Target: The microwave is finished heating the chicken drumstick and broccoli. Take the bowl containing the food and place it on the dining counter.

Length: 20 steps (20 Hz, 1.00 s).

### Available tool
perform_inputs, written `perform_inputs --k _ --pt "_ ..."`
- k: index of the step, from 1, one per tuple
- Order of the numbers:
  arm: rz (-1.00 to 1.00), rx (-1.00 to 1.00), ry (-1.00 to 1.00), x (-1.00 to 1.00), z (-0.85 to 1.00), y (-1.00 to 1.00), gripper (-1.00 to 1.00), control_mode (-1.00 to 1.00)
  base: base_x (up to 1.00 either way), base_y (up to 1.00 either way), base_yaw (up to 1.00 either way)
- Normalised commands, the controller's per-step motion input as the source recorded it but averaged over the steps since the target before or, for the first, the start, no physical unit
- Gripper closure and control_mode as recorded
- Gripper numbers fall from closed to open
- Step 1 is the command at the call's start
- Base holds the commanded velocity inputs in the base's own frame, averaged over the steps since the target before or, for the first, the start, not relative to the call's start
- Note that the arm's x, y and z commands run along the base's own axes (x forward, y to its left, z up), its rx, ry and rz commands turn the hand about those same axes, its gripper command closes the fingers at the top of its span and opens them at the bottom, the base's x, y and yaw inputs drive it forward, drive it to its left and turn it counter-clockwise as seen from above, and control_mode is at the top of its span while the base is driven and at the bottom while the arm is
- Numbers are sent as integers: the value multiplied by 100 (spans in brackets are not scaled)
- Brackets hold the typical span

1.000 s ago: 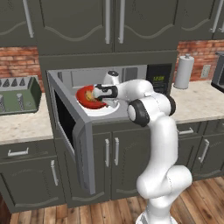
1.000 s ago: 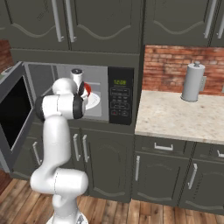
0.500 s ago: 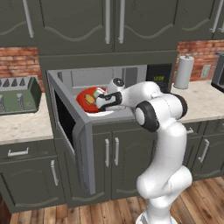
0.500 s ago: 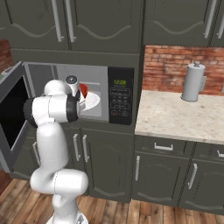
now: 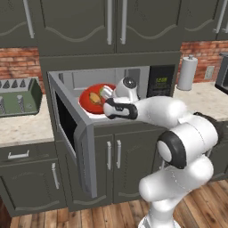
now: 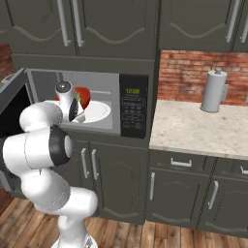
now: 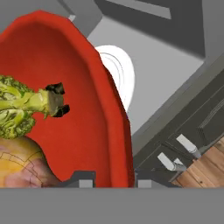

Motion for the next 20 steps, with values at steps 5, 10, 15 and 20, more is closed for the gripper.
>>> perform_inputs --k 5,10,15,20 --pt "-1 7 1 -100 100 -15 100 -100 0 0 0" --pt "0 10 8 -100 100 -31 100 -100 0 0 0" --pt "0 6 8 -100 92 -45 100 -100 0 0 0" --pt "-3 0 8 -100 49 -63 100 -100 0 0 0"
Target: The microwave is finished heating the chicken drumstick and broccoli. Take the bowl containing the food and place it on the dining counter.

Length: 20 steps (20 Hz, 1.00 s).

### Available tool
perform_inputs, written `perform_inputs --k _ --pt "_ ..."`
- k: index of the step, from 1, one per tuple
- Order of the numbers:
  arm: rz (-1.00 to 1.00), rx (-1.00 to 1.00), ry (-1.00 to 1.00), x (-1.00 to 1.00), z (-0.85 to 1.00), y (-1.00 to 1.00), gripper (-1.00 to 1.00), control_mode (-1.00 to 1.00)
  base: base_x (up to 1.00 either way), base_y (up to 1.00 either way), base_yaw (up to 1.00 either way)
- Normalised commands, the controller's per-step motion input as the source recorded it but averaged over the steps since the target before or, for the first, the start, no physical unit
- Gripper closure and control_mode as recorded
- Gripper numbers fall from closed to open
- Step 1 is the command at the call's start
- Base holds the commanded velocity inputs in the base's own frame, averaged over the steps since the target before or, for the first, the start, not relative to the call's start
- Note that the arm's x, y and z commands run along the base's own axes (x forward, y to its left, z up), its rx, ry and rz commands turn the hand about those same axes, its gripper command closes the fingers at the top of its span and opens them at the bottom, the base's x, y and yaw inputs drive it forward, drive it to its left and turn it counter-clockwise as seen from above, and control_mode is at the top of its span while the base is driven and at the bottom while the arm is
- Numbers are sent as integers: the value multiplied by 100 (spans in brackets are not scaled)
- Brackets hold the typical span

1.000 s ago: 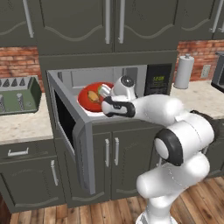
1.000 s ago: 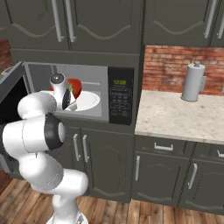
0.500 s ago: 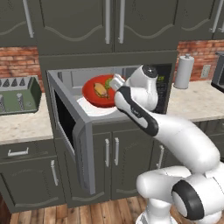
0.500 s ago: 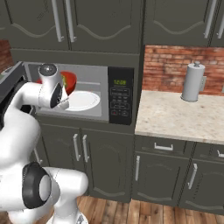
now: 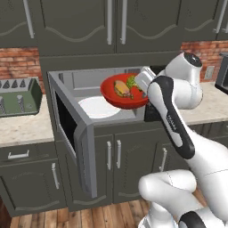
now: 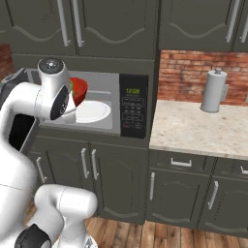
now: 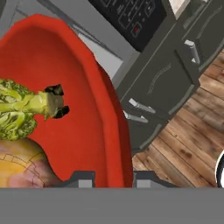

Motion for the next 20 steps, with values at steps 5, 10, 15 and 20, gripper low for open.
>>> perform_inputs --k 5,10,15,20 --pt "-20 0 0 -100 10 -89 100 -100 0 0 0" --pt "-8 0 -8 -22 0 -13 100 -100 0 0 0" --pt "0 0 0 0 0 0 100 -100 0 0 0" --pt "0 0 0 -1 0 0 100 -100 0 0 0"
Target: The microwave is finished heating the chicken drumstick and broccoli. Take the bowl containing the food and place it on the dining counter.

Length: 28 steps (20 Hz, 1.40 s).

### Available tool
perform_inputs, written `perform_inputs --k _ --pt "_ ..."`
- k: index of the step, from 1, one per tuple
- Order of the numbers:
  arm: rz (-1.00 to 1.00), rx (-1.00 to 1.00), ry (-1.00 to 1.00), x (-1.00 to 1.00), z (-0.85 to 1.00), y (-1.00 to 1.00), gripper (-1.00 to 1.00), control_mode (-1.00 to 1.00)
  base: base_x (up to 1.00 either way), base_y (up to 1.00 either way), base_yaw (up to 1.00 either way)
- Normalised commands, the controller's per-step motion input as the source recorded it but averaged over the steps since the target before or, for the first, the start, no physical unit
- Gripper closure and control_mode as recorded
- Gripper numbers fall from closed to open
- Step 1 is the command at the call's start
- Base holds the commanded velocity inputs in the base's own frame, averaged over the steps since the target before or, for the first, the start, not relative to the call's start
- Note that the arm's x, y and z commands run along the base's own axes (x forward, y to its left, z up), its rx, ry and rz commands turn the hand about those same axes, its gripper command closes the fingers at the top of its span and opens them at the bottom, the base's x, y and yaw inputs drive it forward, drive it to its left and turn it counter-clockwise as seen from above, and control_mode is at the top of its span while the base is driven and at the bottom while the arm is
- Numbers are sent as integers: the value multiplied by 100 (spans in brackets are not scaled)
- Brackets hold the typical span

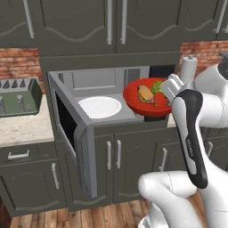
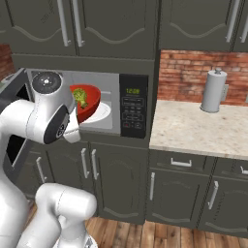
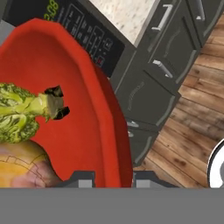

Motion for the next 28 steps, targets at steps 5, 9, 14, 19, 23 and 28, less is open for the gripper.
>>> perform_inputs --k 5,9,14,19,23,28 --pt "0 0 0 -26 0 -29 100 -100 0 0 0" --pt "0 0 0 0 0 0 100 100 -46 -96 0" --pt "0 0 0 0 0 0 100 100 -66 -100 3" --pt "0 0 0 0 0 0 100 100 -53 -97 16" --pt "0 0 0 0 0 0 100 100 -13 -80 50" --pt "0 0 0 0 0 0 100 100 0 -88 67"
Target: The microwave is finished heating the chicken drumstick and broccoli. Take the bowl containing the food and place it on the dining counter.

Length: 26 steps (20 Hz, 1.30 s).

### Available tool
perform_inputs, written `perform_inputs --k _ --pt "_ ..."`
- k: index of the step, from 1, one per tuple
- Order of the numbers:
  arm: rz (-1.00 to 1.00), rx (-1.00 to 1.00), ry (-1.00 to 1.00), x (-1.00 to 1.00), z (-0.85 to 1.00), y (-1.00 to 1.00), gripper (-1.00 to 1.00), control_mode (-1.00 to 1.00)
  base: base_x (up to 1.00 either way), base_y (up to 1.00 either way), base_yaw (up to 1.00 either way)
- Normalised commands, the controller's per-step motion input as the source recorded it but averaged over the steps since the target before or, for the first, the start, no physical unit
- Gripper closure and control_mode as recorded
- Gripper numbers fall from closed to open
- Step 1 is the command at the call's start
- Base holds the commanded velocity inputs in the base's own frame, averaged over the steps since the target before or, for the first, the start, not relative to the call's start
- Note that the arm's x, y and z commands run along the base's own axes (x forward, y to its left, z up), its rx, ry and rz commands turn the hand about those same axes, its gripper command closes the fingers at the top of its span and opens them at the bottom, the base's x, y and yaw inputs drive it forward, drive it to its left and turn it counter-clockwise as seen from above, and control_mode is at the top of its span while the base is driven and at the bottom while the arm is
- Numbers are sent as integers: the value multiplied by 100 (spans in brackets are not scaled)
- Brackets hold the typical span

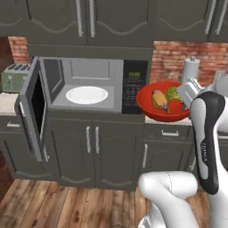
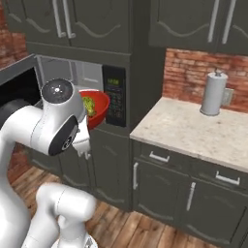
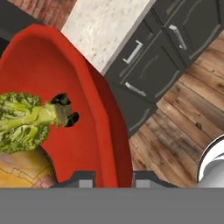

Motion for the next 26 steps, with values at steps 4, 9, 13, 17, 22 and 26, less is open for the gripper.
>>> perform_inputs --k 4,9,13,17,22,26 --pt "0 0 0 0 0 0 100 100 13 -92 64" --pt "0 0 0 0 0 0 100 100 20 -92 64" --pt "0 0 0 0 0 0 100 100 45 -97 56" --pt "0 0 0 0 0 0 100 100 9 -64 81" --pt "0 0 0 0 0 0 100 100 0 -11 100" --pt "0 0 0 0 0 0 100 100 0 0 100"
